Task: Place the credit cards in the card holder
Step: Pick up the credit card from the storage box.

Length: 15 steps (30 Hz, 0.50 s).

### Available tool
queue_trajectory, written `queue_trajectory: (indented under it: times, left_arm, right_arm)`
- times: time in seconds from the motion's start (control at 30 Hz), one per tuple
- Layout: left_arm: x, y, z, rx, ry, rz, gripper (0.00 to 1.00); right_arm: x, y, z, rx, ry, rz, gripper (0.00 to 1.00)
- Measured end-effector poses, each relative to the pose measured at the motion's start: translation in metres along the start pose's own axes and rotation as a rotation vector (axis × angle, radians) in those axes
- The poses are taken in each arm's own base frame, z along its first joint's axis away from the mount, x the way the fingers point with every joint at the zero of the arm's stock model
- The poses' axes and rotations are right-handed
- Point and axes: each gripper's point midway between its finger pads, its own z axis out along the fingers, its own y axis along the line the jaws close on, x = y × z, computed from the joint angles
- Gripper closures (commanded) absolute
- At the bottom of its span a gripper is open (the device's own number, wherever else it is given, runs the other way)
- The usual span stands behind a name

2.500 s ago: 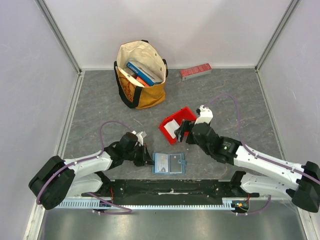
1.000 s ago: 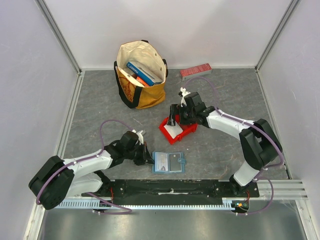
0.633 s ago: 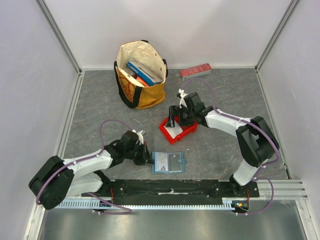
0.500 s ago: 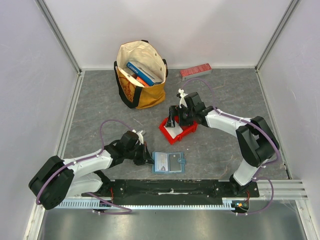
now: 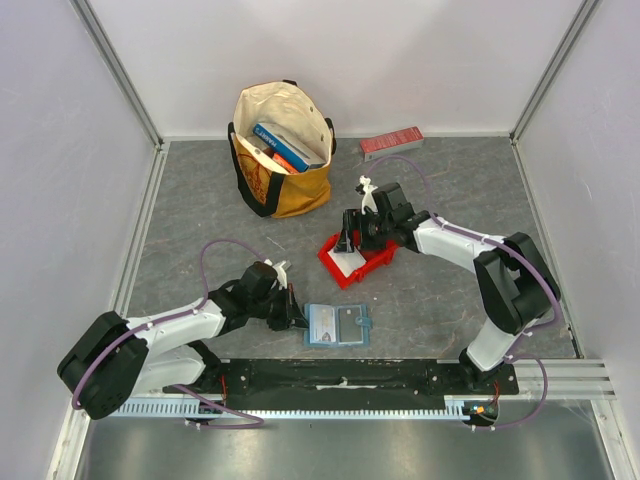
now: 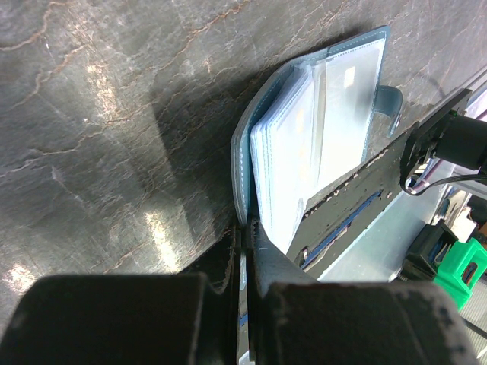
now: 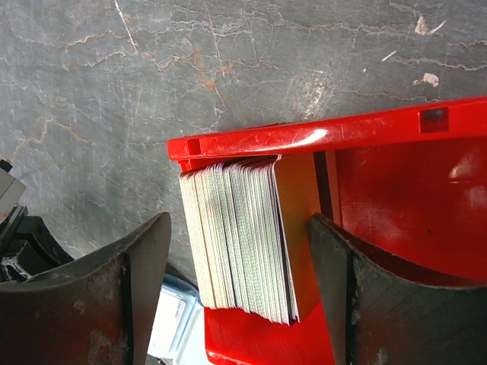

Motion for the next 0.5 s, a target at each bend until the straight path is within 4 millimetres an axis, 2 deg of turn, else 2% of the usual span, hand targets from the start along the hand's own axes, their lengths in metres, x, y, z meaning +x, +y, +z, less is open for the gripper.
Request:
queue_trajectory:
  times: [0.2,0.5]
  left_arm:
    - [0.0,0.0001,0.0,0.0,0.0,0.0,0.98]
    - [0.0012,0.0025,0.0019,-0.009,0.008,-0.005,0.98]
  right_arm:
    - [-0.0038,-0.0016,-0.0042,0.001,-0.014,0.004,0.33]
    - [-0.0071,-0.0066,-0.0077,0.009,-0.025,0.014,0.55]
